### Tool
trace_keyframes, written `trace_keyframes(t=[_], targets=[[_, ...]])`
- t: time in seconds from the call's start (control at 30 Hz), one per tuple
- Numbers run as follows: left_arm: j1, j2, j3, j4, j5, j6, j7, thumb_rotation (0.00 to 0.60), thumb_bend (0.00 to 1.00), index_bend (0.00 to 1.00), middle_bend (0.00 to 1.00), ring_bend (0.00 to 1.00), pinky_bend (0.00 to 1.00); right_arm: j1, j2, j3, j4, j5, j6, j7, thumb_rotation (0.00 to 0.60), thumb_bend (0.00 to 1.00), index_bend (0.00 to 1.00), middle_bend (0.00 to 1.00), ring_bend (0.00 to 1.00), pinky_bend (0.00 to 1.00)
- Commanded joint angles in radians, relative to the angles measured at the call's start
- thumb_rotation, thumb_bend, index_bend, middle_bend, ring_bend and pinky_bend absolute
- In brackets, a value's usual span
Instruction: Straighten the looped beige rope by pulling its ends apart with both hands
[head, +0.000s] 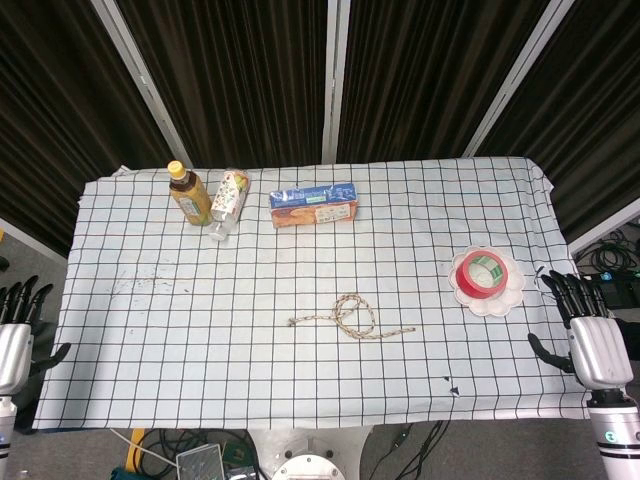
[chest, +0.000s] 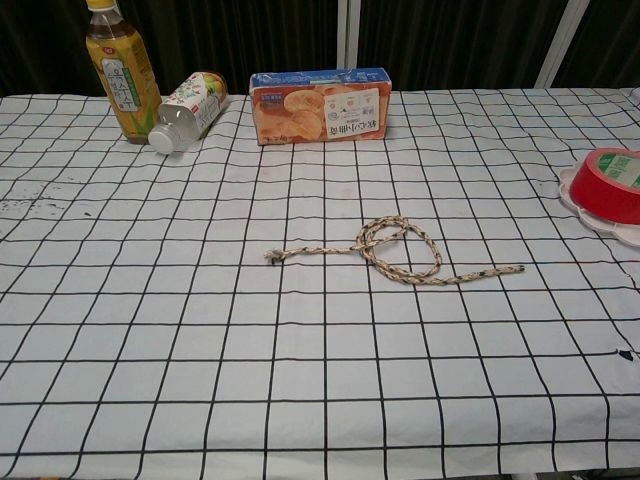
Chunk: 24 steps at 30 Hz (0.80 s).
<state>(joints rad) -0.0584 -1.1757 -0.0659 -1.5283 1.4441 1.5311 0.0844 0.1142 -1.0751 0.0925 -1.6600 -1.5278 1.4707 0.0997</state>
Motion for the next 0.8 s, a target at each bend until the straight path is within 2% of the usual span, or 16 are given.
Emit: trace_keyframes(t=[0.03, 0.27, 0.4, 0.53, 0.67, 0.8], targets=[[0.0, -0.002, 0.0, 0.002, -0.001, -0.001, -0.002, 0.6, 0.14, 0.12, 0.0, 0.0, 0.0, 0.0, 0.001, -0.001, -0.002, 0.001, 0.0, -0.003, 0.6, 0.22, 0.09, 0.07, 0.0, 0.0], [0.0, -0.006, 0.001, 0.012, -0.001, -0.007, -0.009, 0.6, 0.14, 0.12, 0.0, 0.0, 0.0, 0.006, -0.001, -0.011, -0.011, -0.001, -0.017, -0.009, 0.6, 0.22, 0.09, 0.08, 0.0, 0.0], [-0.002, -0.01, 0.001, 0.017, -0.001, -0.014, -0.017, 0.6, 0.14, 0.12, 0.0, 0.0, 0.0, 0.042, -0.019, -0.019, -0.019, -0.015, -0.077, -0.016, 0.6, 0.22, 0.11, 0.09, 0.0, 0.0], [-0.007, -0.016, 0.0, 0.028, 0.002, -0.019, -0.025, 0.6, 0.14, 0.12, 0.0, 0.0, 0.0, 0.117, -0.057, -0.015, -0.028, -0.017, -0.189, -0.055, 0.6, 0.22, 0.22, 0.13, 0.0, 0.0], [-0.009, -0.02, 0.002, 0.039, 0.002, -0.026, -0.037, 0.6, 0.14, 0.12, 0.0, 0.0, 0.0, 0.213, -0.137, 0.006, -0.013, 0.014, -0.319, -0.149, 0.6, 0.22, 0.34, 0.15, 0.0, 0.0], [-0.007, -0.02, 0.006, 0.047, 0.002, -0.032, -0.047, 0.6, 0.14, 0.12, 0.0, 0.0, 0.0, 0.287, -0.231, 0.03, 0.024, 0.061, -0.408, -0.219, 0.6, 0.22, 0.4, 0.17, 0.0, 0.0]])
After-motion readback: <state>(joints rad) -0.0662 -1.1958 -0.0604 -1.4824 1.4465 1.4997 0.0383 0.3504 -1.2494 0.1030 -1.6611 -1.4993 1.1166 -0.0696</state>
